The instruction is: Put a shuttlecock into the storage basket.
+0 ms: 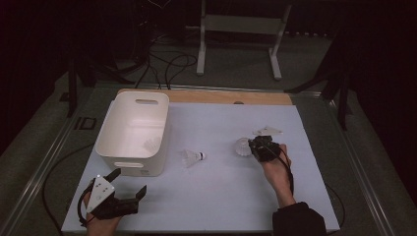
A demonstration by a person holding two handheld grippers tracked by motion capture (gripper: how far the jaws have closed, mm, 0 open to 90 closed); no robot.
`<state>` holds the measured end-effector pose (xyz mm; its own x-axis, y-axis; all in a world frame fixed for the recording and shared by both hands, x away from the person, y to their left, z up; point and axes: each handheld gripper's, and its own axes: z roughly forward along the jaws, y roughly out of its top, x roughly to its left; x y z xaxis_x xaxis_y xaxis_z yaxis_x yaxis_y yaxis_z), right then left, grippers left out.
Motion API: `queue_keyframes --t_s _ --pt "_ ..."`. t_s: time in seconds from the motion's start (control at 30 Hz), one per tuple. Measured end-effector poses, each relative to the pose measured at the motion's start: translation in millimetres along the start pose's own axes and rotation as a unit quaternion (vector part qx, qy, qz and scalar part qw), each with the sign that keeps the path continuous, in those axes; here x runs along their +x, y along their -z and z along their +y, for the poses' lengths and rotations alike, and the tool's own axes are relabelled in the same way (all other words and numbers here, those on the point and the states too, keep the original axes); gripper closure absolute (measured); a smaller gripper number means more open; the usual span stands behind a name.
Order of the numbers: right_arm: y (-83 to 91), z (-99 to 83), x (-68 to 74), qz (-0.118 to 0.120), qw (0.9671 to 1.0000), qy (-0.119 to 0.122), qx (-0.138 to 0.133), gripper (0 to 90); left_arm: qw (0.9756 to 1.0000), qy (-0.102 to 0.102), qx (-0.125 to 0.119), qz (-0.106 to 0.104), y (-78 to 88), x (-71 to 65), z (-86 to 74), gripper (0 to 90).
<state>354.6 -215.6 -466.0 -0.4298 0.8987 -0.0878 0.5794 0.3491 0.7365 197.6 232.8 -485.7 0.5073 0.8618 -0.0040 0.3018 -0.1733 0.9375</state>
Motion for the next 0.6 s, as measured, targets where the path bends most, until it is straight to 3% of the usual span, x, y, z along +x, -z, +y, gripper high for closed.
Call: queue_keyframes --t_s 0.2,0.6 --pt "6.8 1.8 0.5 0.023 0.9994 -0.021 -0.013 89.6 1.0000 0.000 0.000 0.000 0.0 0.0 0.0 0.0" --pt "19.0 8.5 7.0 0.034 0.9987 -0.025 -0.028 89.6 1.0000 -0.001 0.000 0.000 -0.1 -0.2 0.0 0.0"
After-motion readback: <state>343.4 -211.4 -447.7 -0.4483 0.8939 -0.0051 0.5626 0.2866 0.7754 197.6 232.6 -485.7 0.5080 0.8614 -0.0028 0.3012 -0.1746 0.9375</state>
